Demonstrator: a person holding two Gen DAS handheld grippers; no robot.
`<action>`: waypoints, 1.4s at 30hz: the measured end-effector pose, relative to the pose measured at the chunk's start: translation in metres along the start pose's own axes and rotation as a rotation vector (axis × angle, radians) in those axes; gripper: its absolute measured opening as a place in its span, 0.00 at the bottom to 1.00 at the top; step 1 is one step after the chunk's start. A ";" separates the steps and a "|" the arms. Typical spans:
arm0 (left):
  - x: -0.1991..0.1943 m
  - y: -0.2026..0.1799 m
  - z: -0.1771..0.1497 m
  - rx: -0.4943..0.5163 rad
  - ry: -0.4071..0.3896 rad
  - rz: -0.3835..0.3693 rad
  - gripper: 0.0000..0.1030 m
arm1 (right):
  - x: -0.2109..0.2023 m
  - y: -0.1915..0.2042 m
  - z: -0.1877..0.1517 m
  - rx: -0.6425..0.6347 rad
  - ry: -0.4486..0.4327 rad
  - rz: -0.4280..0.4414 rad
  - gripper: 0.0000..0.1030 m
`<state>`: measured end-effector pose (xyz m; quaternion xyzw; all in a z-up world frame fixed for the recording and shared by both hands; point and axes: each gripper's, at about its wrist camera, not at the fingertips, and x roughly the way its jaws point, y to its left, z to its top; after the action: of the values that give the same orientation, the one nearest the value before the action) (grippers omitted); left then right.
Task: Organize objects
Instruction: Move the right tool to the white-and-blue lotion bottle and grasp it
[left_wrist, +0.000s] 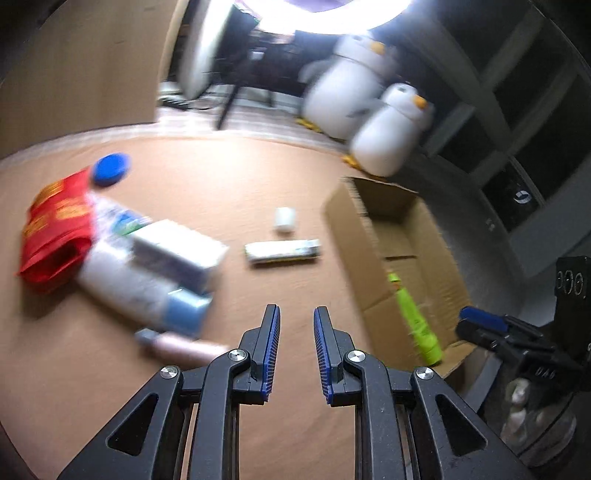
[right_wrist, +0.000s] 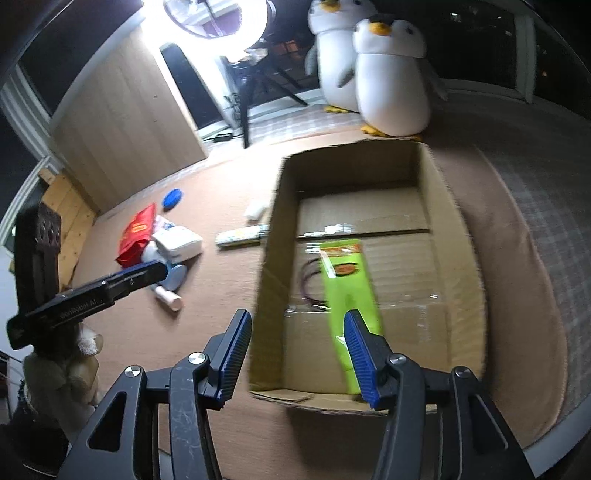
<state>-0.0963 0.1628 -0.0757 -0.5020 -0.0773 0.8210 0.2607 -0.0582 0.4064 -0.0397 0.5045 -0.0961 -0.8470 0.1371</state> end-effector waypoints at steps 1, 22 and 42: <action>-0.005 0.013 -0.003 -0.020 -0.001 0.014 0.20 | 0.001 0.005 0.001 -0.008 -0.001 0.011 0.47; -0.036 0.124 -0.026 -0.163 0.014 0.106 0.20 | 0.080 0.121 0.027 -0.096 0.131 0.246 0.52; 0.041 0.104 0.062 0.051 0.121 0.189 0.19 | 0.097 0.120 0.017 0.006 0.159 0.200 0.51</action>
<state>-0.2006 0.1038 -0.1186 -0.5489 0.0073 0.8118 0.1992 -0.1009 0.2615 -0.0765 0.5584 -0.1372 -0.7862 0.2264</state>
